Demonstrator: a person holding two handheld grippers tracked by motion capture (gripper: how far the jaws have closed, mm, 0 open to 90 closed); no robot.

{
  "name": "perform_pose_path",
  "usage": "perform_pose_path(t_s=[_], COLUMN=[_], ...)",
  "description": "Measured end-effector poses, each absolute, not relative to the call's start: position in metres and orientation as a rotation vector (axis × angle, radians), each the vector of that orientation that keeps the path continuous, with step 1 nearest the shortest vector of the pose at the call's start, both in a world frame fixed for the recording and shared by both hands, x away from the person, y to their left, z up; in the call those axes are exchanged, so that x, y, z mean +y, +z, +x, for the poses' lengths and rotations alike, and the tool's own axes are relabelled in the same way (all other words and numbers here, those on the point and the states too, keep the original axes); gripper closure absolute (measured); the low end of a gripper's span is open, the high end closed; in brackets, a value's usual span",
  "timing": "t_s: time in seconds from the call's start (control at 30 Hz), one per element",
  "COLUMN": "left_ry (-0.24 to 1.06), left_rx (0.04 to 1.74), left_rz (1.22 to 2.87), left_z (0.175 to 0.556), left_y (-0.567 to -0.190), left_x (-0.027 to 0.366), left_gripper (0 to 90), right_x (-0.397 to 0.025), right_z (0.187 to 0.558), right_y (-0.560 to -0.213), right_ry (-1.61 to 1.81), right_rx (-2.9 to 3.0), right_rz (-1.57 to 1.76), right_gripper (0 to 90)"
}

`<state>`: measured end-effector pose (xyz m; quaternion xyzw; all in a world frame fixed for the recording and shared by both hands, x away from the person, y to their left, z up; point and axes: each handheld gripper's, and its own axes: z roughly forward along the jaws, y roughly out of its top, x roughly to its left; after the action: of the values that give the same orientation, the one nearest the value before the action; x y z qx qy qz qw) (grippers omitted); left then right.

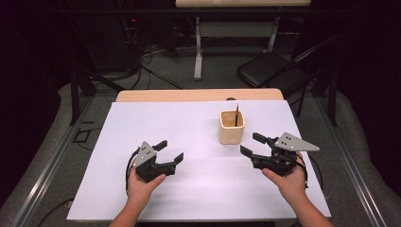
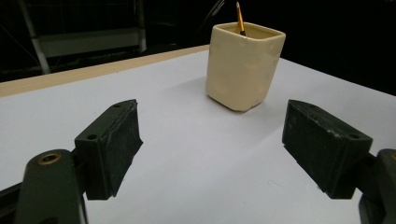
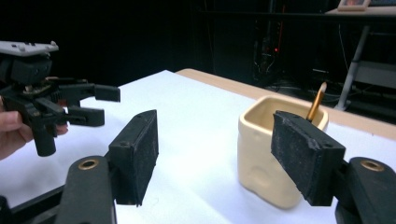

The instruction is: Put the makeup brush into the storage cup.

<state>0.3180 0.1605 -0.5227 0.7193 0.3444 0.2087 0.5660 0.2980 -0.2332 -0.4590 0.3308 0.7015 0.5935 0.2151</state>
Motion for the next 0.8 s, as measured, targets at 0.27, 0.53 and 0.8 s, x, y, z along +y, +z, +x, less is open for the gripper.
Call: perform_pose_path(t_s=[0.27, 0.53, 0.8], left_ry=[0.491, 0.486, 0.486], left_rx=[0.81, 0.809, 0.808], left_rz=[1.692, 1.69, 1.691], left_z=[0.318, 0.318, 0.318], left_y=[-0.523, -0.523, -0.523], left_x=[0.161, 0.16, 0.16], left_gripper=[19.3, 19.4, 19.4], right_x=[-0.238, -0.241, -0.238], right_z=[0.289, 0.285, 0.281], right_y=[-0.486, -0.501, -0.512], right_ry=[1.638, 1.593, 1.57], right_rx=[1.953, 1.947, 1.952], right_rz=[0.968, 0.966, 0.952], right_gripper=[32.1, 32.4, 33.0])
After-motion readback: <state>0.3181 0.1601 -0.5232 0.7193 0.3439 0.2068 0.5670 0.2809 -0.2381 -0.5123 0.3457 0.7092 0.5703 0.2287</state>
